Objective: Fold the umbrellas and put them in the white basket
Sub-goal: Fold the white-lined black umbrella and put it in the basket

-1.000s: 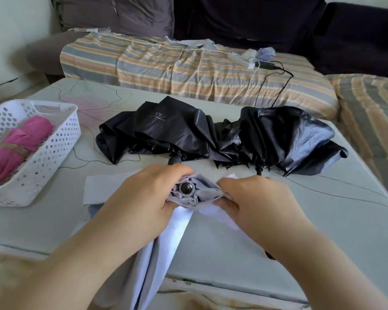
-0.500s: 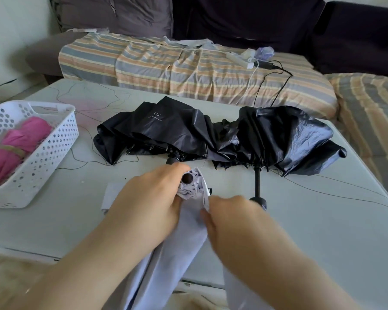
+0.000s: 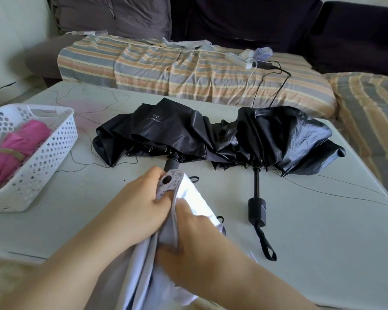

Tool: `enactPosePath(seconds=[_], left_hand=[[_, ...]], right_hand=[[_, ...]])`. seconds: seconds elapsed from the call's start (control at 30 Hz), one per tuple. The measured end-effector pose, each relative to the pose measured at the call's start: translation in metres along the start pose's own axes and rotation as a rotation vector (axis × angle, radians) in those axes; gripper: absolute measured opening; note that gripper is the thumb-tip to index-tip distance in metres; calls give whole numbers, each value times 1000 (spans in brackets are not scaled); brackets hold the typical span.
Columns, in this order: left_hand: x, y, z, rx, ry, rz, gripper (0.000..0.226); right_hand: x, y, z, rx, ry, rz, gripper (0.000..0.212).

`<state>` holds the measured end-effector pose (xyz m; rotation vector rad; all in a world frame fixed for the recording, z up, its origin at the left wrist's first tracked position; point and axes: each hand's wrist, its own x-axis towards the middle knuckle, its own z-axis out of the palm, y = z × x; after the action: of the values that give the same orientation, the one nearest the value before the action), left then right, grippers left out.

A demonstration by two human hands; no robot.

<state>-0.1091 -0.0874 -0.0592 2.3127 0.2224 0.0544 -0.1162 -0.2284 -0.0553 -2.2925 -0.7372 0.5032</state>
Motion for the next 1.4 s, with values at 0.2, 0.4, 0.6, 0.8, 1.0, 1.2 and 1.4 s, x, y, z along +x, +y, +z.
enactPosePath(seconds=[0.2, 0.4, 0.6, 0.8, 1.0, 1.2, 1.4], left_hand=[[5, 3, -5, -243, -77, -172, 37], [7, -11, -10, -159, -106, -83, 24], [4, -11, -10, -167, -72, 137, 46], [-3, 4, -10, -83, -99, 359, 68], [3, -4, -28, 51, -144, 321, 85], [16, -13, -27, 377, 224, 457, 40], [22, -15, -16, 558, 576, 455, 61]], right_hand=[[-3, 2, 13, 76, -185, -137, 61], [11, 12, 11, 81, -258, -230, 32], [7, 32, -51, 16, 257, -62, 46], [20, 24, -41, 90, 175, -87, 35], [21, 27, -49, 197, 308, -91, 28], [20, 24, -50, 348, 280, -58, 30], [38, 22, -43, 606, 403, 13, 30]])
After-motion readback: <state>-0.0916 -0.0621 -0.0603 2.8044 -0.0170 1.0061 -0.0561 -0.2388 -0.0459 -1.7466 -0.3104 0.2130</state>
